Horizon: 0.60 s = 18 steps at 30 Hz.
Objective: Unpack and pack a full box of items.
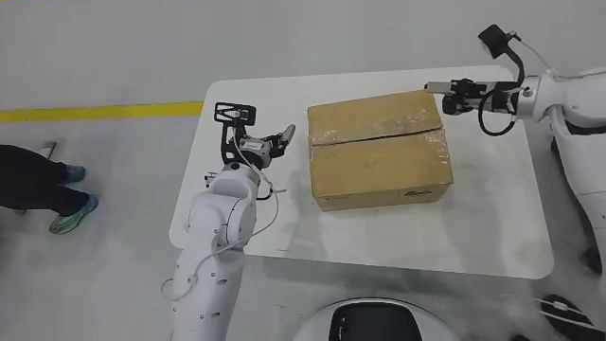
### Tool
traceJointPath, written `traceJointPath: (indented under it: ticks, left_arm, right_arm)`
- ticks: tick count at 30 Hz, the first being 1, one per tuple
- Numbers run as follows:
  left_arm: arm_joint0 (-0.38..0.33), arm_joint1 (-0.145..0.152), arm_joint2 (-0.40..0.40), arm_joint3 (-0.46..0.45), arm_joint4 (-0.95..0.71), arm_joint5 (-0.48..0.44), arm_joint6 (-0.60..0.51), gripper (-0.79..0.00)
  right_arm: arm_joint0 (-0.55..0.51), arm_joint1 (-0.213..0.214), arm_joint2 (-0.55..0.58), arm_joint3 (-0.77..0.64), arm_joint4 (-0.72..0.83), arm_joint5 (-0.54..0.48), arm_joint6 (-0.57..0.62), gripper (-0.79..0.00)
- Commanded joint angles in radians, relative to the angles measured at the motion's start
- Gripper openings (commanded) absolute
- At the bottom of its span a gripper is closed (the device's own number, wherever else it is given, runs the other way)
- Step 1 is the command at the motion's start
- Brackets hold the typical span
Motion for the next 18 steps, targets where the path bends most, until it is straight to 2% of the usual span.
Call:
traceJointPath:
  ticks: [1, 3, 5, 9, 13, 18]
  left_arm:
    - [0.0, 0.0, 0.0, 0.0, 0.0, 0.0, 0.0, 0.0]
    - [0.0, 0.0, 0.0, 0.0, 0.0, 0.0, 0.0, 0.0]
    - [0.0, 0.0, 0.0, 0.0, 0.0, 0.0, 0.0, 0.0]
    - [0.0, 0.0, 0.0, 0.0, 0.0, 0.0, 0.0, 0.0]
    - [0.0, 0.0, 0.0, 0.0, 0.0, 0.0, 0.0, 0.0]
    - [0.0, 0.0, 0.0, 0.0, 0.0, 0.0, 0.0, 0.0]
  right_arm:
    - [0.023, -0.001, -0.032, 0.028, -0.029, -0.016, -0.008, -0.129]
    - [0.042, -0.004, -0.055, 0.053, -0.021, -0.025, -0.007, -0.16]
    - [0.059, -0.006, -0.073, 0.074, -0.027, -0.033, -0.011, -0.123]
    - [0.089, -0.007, -0.106, 0.115, -0.041, -0.053, -0.012, -0.12]
    - [0.116, -0.008, -0.141, 0.143, -0.067, -0.068, -0.012, -0.015]
    - [0.137, -0.013, -0.183, 0.158, -0.07, -0.095, -0.004, -0.015]
